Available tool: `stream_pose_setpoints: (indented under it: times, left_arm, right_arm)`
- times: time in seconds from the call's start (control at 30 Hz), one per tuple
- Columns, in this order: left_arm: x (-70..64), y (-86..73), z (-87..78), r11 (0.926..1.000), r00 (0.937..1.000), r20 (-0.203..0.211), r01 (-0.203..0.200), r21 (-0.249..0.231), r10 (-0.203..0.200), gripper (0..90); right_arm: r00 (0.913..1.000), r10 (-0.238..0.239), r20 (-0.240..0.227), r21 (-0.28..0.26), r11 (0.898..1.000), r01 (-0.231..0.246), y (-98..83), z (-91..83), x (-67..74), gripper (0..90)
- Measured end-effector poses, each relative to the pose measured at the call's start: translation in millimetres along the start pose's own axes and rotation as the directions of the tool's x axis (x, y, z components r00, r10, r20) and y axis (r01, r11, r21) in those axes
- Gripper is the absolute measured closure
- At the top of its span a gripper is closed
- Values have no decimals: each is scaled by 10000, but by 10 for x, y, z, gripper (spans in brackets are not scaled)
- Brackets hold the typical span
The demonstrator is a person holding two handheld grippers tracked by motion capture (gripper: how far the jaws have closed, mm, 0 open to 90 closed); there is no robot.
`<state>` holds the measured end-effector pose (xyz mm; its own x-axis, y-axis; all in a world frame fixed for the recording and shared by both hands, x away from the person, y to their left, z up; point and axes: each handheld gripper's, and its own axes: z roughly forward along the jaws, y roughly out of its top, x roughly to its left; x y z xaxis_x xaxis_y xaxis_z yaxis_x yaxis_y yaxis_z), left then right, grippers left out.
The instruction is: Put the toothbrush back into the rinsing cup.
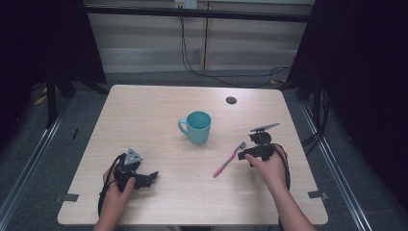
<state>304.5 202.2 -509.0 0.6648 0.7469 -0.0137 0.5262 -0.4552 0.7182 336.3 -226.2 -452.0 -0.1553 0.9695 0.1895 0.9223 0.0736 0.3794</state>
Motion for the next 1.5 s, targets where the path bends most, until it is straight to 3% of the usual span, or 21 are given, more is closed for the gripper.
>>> stream_pose_setpoints:
  times: [0.03,0.2,0.3,0.4,0.5,1.5]
  left_arm:
    - [0,0,0,10000,10000,4,2,-1,-2,120]
    - [0,0,-1,10000,10000,4,3,3,-3,120]
    - [0,0,-1,10000,10000,11,16,0,-16,120]
    - [1,0,-1,10000,10000,30,8,2,-8,120]
    - [2,0,-1,10000,10000,23,6,4,-6,118]
    - [0,1,-1,10000,10000,-7,1,21,-1,118]
  right_arm:
    - [9997,226,-80,113,9997,-226,34,11,20,370]
    - [9999,63,115,627,9980,-71,175,129,157,519]
    - [9987,455,213,1079,9930,-476,262,202,214,597]
    - [9939,1036,367,1369,9847,-1077,320,235,249,617]
    - [9902,1361,296,1474,9793,-1390,343,247,266,634]
    - [9869,1445,712,1924,9689,-1557,397,365,381,705]
